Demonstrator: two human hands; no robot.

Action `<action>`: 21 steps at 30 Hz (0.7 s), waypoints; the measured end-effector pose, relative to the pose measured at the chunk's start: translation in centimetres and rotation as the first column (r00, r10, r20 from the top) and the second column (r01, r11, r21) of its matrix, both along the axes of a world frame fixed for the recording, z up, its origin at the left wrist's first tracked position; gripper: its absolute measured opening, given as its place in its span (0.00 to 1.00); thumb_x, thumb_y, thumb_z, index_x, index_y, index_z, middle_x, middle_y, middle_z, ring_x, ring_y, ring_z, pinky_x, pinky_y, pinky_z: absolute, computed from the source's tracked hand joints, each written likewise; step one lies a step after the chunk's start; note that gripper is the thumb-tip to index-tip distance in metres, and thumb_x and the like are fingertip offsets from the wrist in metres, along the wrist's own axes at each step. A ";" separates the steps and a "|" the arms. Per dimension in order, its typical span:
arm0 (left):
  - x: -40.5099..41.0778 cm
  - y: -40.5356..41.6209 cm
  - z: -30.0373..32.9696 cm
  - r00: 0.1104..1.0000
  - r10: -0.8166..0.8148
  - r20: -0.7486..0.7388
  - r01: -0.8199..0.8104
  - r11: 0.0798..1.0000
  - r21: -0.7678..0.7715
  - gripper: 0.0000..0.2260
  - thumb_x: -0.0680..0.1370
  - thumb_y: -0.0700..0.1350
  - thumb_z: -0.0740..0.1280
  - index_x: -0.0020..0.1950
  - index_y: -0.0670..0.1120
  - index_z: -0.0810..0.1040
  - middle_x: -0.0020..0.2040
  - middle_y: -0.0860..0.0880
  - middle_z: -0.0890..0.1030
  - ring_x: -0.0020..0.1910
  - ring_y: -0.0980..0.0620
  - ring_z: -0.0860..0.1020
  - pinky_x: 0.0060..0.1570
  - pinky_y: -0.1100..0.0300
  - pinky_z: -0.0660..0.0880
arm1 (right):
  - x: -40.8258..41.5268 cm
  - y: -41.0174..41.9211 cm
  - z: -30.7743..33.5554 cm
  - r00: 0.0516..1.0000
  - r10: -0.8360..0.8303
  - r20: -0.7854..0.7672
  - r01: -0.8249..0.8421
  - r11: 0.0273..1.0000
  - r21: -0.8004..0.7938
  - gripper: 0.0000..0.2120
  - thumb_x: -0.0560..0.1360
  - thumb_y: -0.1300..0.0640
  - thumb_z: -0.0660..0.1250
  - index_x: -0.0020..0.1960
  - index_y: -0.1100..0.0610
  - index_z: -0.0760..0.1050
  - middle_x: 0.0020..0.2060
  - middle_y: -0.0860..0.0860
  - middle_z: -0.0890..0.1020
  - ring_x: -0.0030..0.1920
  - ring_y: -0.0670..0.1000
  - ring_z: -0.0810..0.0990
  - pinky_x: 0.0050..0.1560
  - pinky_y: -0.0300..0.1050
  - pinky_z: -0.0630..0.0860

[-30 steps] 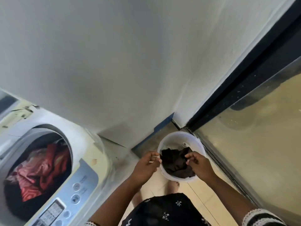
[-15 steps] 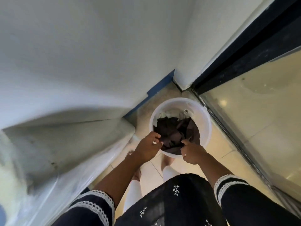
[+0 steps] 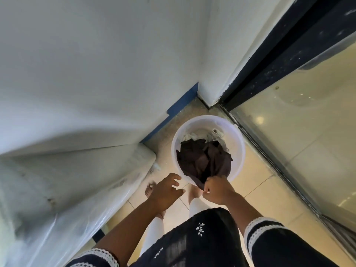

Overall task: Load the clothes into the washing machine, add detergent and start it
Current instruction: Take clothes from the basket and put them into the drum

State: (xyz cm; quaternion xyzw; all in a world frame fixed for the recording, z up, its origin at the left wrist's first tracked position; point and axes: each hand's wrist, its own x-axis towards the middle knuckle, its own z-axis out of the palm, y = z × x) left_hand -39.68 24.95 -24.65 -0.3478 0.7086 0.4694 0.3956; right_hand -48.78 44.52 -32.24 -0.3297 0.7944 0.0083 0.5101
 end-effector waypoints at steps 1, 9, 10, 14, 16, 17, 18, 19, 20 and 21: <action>0.6 -0.3 0.9 1.000 -0.007 -0.021 0.007 1.000 0.009 0.20 0.75 0.50 0.72 0.64 0.55 0.69 0.59 0.51 0.77 0.54 0.54 0.77 0.55 0.60 0.77 | 0.6 -0.5 1.5 0.997 -0.073 -0.034 0.070 0.995 -0.071 0.22 0.73 0.42 0.54 0.41 0.54 0.82 0.39 0.48 0.80 0.46 0.52 0.77 0.52 0.47 0.66; 2.5 -2.8 10.4 0.948 -0.158 -0.276 0.152 0.987 -0.043 0.44 0.67 0.50 0.79 0.75 0.60 0.55 0.64 0.56 0.61 0.60 0.57 0.66 0.58 0.63 0.69 | 3.0 -5.9 16.0 0.817 -0.560 0.138 0.554 0.697 -0.455 0.15 0.67 0.49 0.76 0.28 0.52 0.74 0.29 0.46 0.75 0.34 0.47 0.74 0.36 0.44 0.71; 2.7 -3.3 11.8 0.931 -0.182 -0.316 0.175 0.983 -0.050 0.46 0.67 0.51 0.79 0.76 0.61 0.54 0.65 0.55 0.61 0.60 0.57 0.66 0.59 0.63 0.69 | 2.9 -6.6 18.3 0.781 -0.601 0.170 0.597 0.639 -0.486 0.15 0.66 0.52 0.78 0.28 0.51 0.73 0.28 0.46 0.75 0.31 0.45 0.74 0.34 0.41 0.70; 3.8 -5.0 16.9 0.820 -0.151 -0.553 0.157 0.987 -0.037 0.46 0.65 0.52 0.81 0.76 0.58 0.58 0.69 0.54 0.64 0.66 0.59 0.65 0.63 0.65 0.68 | 3.1 -10.7 29.5 0.742 -0.606 0.288 0.623 0.464 -0.630 0.15 0.68 0.55 0.79 0.29 0.55 0.75 0.27 0.46 0.76 0.29 0.42 0.74 0.33 0.36 0.70; 4.1 -5.8 18.8 0.753 -0.089 -0.652 0.073 0.996 -0.052 0.37 0.66 0.56 0.79 0.71 0.57 0.66 0.67 0.51 0.70 0.66 0.56 0.71 0.61 0.58 0.75 | 4.0 -12.7 35.2 0.767 -0.549 0.332 0.596 0.419 -0.685 0.15 0.69 0.56 0.78 0.31 0.59 0.74 0.27 0.44 0.75 0.29 0.42 0.73 0.33 0.33 0.69; 4.2 -6.3 19.6 0.730 -0.047 -0.682 0.009 0.998 -0.060 0.32 0.67 0.57 0.78 0.68 0.55 0.70 0.64 0.49 0.73 0.64 0.53 0.74 0.58 0.54 0.77 | 4.6 -13.6 37.7 0.784 -0.511 0.352 0.577 0.392 -0.716 0.16 0.69 0.57 0.78 0.31 0.61 0.74 0.28 0.44 0.74 0.30 0.42 0.72 0.34 0.33 0.69; 4.3 -6.8 20.3 0.711 -0.017 -0.703 -0.047 0.996 -0.072 0.27 0.68 0.58 0.76 0.64 0.55 0.73 0.61 0.48 0.75 0.61 0.52 0.76 0.56 0.53 0.78 | 5.3 -14.3 39.9 0.797 -0.474 0.374 0.563 0.362 -0.743 0.16 0.69 0.57 0.78 0.32 0.63 0.74 0.29 0.45 0.74 0.31 0.43 0.73 0.36 0.35 0.70; 4.6 -7.6 21.3 0.691 -0.002 -0.723 -0.092 0.992 -0.090 0.23 0.70 0.59 0.74 0.61 0.55 0.74 0.59 0.49 0.76 0.60 0.50 0.77 0.55 0.52 0.78 | 6.1 -15.1 41.9 0.811 -0.437 0.389 0.547 0.328 -0.770 0.16 0.70 0.58 0.78 0.32 0.63 0.74 0.29 0.47 0.74 0.32 0.44 0.73 0.37 0.37 0.71; 5.0 -8.3 22.3 0.678 0.016 -0.735 -0.139 0.985 -0.107 0.18 0.71 0.61 0.70 0.57 0.56 0.75 0.55 0.51 0.78 0.58 0.49 0.77 0.54 0.52 0.77 | 6.9 -15.7 43.5 0.818 -0.401 0.413 0.539 0.285 -0.792 0.15 0.70 0.59 0.77 0.32 0.62 0.74 0.30 0.48 0.75 0.33 0.45 0.74 0.39 0.38 0.72; 5.7 -9.0 23.8 0.675 0.049 -0.736 -0.193 0.975 -0.112 0.14 0.71 0.61 0.67 0.53 0.57 0.75 0.52 0.52 0.79 0.55 0.49 0.78 0.52 0.53 0.78 | 7.8 -16.4 44.8 0.823 -0.367 0.434 0.533 0.235 -0.813 0.13 0.71 0.60 0.76 0.33 0.61 0.75 0.31 0.47 0.75 0.34 0.45 0.75 0.40 0.38 0.72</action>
